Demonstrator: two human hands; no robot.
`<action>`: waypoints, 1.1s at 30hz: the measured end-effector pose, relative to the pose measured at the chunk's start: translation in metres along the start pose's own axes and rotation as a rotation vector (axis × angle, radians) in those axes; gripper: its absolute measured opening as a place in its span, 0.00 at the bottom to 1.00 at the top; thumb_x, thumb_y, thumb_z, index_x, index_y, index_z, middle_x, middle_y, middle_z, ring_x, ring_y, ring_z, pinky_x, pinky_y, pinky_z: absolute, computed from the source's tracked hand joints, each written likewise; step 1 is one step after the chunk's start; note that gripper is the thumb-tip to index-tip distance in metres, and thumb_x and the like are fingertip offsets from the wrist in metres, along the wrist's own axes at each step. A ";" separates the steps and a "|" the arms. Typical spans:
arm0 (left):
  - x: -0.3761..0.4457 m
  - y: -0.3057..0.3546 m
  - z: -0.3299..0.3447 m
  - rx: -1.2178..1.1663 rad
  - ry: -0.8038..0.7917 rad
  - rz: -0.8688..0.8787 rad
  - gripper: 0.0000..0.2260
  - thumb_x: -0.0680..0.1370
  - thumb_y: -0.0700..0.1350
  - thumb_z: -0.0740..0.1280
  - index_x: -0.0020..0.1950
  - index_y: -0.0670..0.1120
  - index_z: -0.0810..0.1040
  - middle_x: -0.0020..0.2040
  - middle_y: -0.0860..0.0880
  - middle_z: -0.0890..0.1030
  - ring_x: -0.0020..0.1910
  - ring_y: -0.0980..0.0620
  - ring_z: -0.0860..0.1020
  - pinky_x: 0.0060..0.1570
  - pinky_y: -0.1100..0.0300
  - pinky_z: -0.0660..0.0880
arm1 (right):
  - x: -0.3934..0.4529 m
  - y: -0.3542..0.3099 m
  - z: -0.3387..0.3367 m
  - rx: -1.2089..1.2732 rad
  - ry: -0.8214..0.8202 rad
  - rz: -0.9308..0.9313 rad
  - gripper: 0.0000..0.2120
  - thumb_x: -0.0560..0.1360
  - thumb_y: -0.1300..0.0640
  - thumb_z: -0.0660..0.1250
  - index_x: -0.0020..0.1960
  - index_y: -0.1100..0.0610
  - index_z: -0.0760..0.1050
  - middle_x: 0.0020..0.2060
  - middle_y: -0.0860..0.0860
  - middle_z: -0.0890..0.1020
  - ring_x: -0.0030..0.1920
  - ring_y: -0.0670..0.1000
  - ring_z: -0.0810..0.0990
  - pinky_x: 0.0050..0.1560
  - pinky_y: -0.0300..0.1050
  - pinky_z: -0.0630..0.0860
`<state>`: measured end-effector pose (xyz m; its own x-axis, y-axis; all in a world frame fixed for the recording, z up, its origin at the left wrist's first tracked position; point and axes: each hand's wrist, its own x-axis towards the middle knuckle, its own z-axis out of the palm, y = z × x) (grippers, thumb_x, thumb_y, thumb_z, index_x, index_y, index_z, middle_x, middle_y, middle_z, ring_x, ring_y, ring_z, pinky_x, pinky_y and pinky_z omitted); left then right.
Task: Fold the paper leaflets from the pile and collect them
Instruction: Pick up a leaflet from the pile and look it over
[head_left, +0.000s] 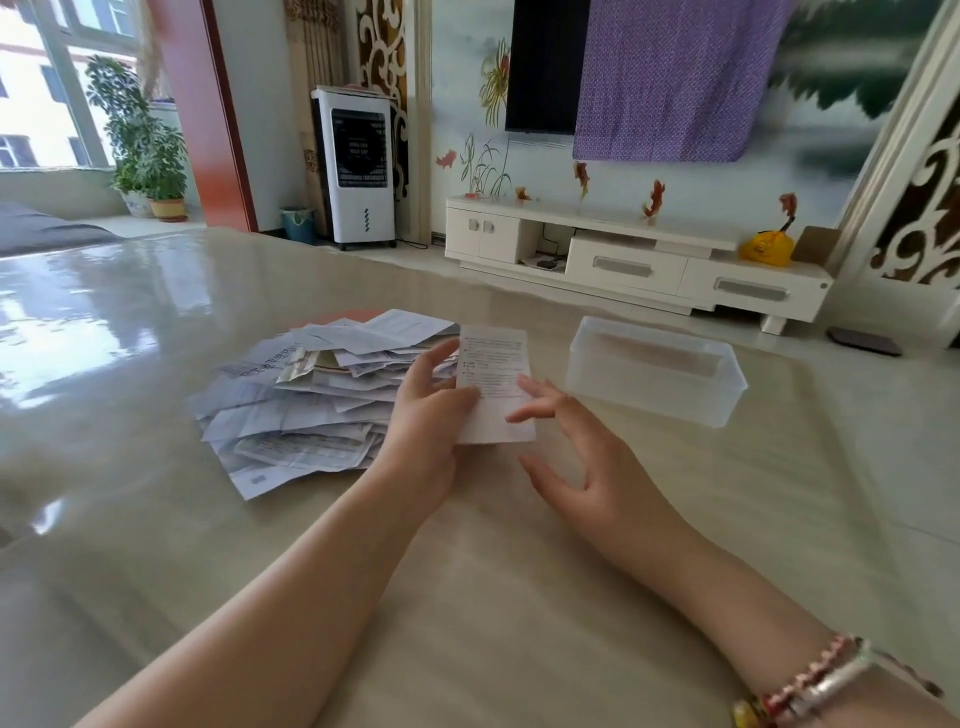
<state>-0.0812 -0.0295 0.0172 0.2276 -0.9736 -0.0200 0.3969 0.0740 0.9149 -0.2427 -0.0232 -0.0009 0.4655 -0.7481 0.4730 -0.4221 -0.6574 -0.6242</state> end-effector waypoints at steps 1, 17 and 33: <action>-0.001 0.000 -0.001 0.003 -0.031 -0.009 0.22 0.77 0.29 0.59 0.67 0.47 0.72 0.55 0.39 0.82 0.47 0.44 0.82 0.50 0.48 0.79 | -0.001 0.001 0.001 -0.053 0.003 -0.025 0.12 0.77 0.59 0.67 0.57 0.47 0.71 0.70 0.39 0.68 0.73 0.36 0.59 0.71 0.31 0.57; 0.015 0.026 -0.061 0.998 0.066 0.615 0.20 0.80 0.37 0.57 0.71 0.51 0.69 0.66 0.53 0.76 0.63 0.53 0.74 0.56 0.64 0.68 | 0.121 0.031 0.001 -0.552 0.013 0.115 0.22 0.78 0.66 0.54 0.70 0.54 0.72 0.70 0.51 0.72 0.69 0.54 0.67 0.72 0.46 0.58; 0.016 0.031 -0.111 1.383 0.131 0.477 0.20 0.82 0.50 0.56 0.75 0.55 0.63 0.76 0.56 0.63 0.78 0.53 0.50 0.75 0.48 0.49 | 0.172 0.009 0.036 -0.222 0.040 0.410 0.20 0.80 0.58 0.55 0.72 0.57 0.63 0.64 0.55 0.74 0.50 0.50 0.74 0.51 0.42 0.69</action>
<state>0.0336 -0.0183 0.0001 0.1970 -0.8852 0.4215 -0.8693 0.0411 0.4925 -0.1383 -0.1543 0.0525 0.1966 -0.9504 0.2410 -0.7231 -0.3066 -0.6190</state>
